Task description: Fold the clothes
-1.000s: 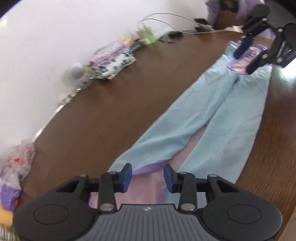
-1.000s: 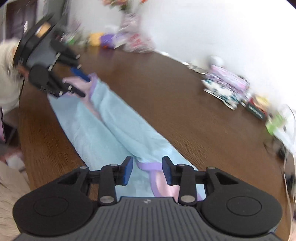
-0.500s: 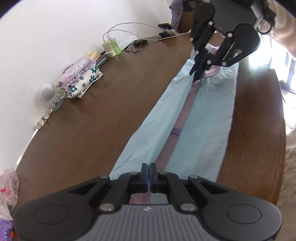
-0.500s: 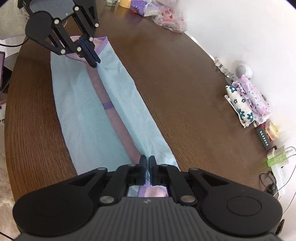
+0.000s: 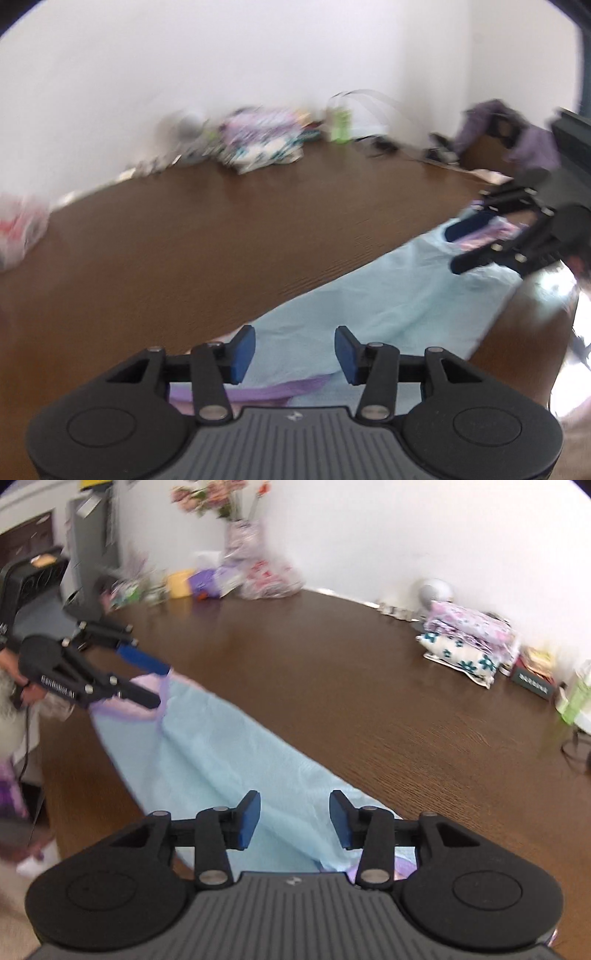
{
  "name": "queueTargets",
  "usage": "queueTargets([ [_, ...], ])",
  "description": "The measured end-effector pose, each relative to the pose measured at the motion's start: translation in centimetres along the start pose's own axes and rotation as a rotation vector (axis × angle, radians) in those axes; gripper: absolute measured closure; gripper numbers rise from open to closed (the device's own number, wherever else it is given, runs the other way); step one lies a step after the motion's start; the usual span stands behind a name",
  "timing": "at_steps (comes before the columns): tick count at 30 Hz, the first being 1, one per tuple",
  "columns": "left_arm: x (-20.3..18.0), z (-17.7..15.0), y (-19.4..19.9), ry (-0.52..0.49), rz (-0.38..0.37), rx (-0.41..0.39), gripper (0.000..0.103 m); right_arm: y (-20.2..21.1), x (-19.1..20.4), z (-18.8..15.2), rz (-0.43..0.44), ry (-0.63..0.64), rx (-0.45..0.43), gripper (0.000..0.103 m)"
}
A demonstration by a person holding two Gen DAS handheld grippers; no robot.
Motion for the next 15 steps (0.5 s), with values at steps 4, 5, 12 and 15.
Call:
queueTargets([
  [4, 1.8, -1.9, -1.6, 0.051, 0.059, 0.030, 0.068, -1.8, -1.1, -1.3, -0.047, -0.101, -0.017, 0.061],
  [5, 2.5, -2.4, -1.6, 0.070, 0.074, 0.029, 0.069, -2.0, -1.4, -1.8, -0.063, -0.102, -0.016, 0.061],
  [12, 7.0, -4.9, -0.5, 0.198, 0.152, -0.024, 0.082, -1.5, -1.5, -4.1, -0.094, -0.102, -0.081, 0.052],
  [15, 6.8, -4.7, -0.1, 0.200, 0.173, -0.021, 0.081, -1.6, -0.7, -4.2, -0.110, -0.096, -0.098, 0.046],
])
Point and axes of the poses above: each gripper's, at about its wrist camera, not at the fingertips, and y roughly against the way its jaws point, x to its left, z to its top, the point moved 4 cm from there along -y, roughly the way its jaws point, and after that the axes turned 12 degrees about -y, right-handed, at the moved point
